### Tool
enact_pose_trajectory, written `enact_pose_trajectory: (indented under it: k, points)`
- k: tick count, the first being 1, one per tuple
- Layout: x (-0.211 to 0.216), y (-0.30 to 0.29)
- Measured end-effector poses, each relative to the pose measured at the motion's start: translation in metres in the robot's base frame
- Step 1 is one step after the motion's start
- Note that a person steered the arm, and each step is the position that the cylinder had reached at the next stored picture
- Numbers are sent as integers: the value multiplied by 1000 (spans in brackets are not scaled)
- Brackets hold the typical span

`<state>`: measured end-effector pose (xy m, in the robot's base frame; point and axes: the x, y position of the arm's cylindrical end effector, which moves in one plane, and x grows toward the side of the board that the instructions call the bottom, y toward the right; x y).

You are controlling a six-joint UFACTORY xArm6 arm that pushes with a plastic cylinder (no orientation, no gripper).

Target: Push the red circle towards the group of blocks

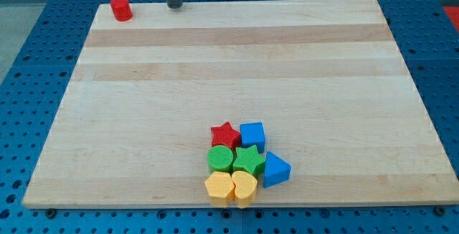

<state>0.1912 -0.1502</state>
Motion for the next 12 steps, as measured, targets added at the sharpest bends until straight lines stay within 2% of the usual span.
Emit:
enact_pose_trajectory:
  k: [4, 6, 7, 8, 9, 11, 12]
  points:
    - [0, -43]
    - [1, -108]
    - [1, -115]
    - [1, -147]
    - [4, -155]
    - [43, -144]
    - [54, -122]
